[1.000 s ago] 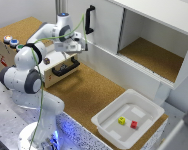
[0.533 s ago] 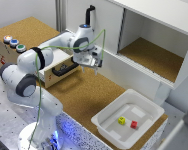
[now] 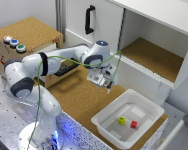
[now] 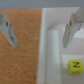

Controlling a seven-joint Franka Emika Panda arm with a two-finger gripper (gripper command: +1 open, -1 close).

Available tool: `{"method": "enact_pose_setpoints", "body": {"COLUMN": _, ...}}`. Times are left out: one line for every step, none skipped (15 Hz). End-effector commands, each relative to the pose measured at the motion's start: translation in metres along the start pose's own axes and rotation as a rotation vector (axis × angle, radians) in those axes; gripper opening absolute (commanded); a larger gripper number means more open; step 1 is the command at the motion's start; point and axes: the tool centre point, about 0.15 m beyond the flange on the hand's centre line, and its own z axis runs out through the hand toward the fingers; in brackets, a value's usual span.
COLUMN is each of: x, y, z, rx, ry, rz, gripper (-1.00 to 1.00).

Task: Go towards the yellow block and grasp it

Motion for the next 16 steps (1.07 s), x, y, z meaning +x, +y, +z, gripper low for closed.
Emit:
{"method": "enact_pose_setpoints", "body": {"x": 0.020, "y": 0.085, "z": 0.059, "rx": 0.089, "ry": -0.084, "rz": -0.011, "gripper": 1.00}}
{"method": "enact_pose_setpoints", "body": {"x": 0.023, "y": 0.091, "z": 0.069, "rx": 0.097, "ry": -0.100, "rz": -0.033, "gripper": 1.00}}
{"method": "enact_pose_setpoints", "body": {"x": 0.025, "y": 0.095, "z": 0.076, "rx": 0.093, "ry": -0.113, "rz": -0.055, "gripper": 1.00}}
{"method": "enact_pose_setpoints", "body": {"x": 0.027, "y": 0.099, "z": 0.081, "rx": 0.097, "ry": -0.115, "rz": -0.071, "gripper": 1.00}}
{"method": "enact_pose_setpoints", "body": {"x": 0.028, "y": 0.102, "z": 0.085, "rx": 0.094, "ry": -0.113, "rz": -0.086, "gripper": 1.00}}
{"method": "enact_pose_setpoints", "body": {"x": 0.029, "y": 0.103, "z": 0.089, "rx": 0.098, "ry": -0.106, "rz": -0.096, "gripper": 1.00}}
{"method": "enact_pose_setpoints", "body": {"x": 0.029, "y": 0.103, "z": 0.096, "rx": 0.112, "ry": -0.111, "rz": -0.105, "gripper": 1.00}}
{"method": "enact_pose_setpoints", "body": {"x": 0.029, "y": 0.101, "z": 0.103, "rx": 0.117, "ry": -0.109, "rz": -0.120, "gripper": 1.00}}
{"method": "enact_pose_setpoints", "body": {"x": 0.029, "y": 0.096, "z": 0.111, "rx": 0.128, "ry": -0.108, "rz": -0.132, "gripper": 1.00}}
{"method": "enact_pose_setpoints", "body": {"x": 0.028, "y": 0.093, "z": 0.118, "rx": 0.137, "ry": -0.103, "rz": -0.133, "gripper": 1.00}}
{"method": "enact_pose_setpoints", "body": {"x": 0.027, "y": 0.090, "z": 0.124, "rx": 0.143, "ry": -0.095, "rz": -0.124, "gripper": 1.00}}
{"method": "enact_pose_setpoints", "body": {"x": 0.027, "y": 0.088, "z": 0.129, "rx": 0.145, "ry": -0.086, "rz": -0.122, "gripper": 1.00}}
{"method": "enact_pose_setpoints", "body": {"x": 0.026, "y": 0.087, "z": 0.132, "rx": 0.148, "ry": -0.073, "rz": -0.115, "gripper": 1.00}}
{"method": "enact_pose_setpoints", "body": {"x": 0.025, "y": 0.090, "z": 0.137, "rx": 0.152, "ry": -0.043, "rz": -0.084, "gripper": 1.00}}
{"method": "enact_pose_setpoints", "body": {"x": 0.024, "y": 0.092, "z": 0.140, "rx": 0.146, "ry": -0.027, "rz": -0.072, "gripper": 1.00}}
{"method": "enact_pose_setpoints", "body": {"x": 0.023, "y": 0.093, "z": 0.142, "rx": 0.149, "ry": -0.013, "rz": -0.071, "gripper": 1.00}}
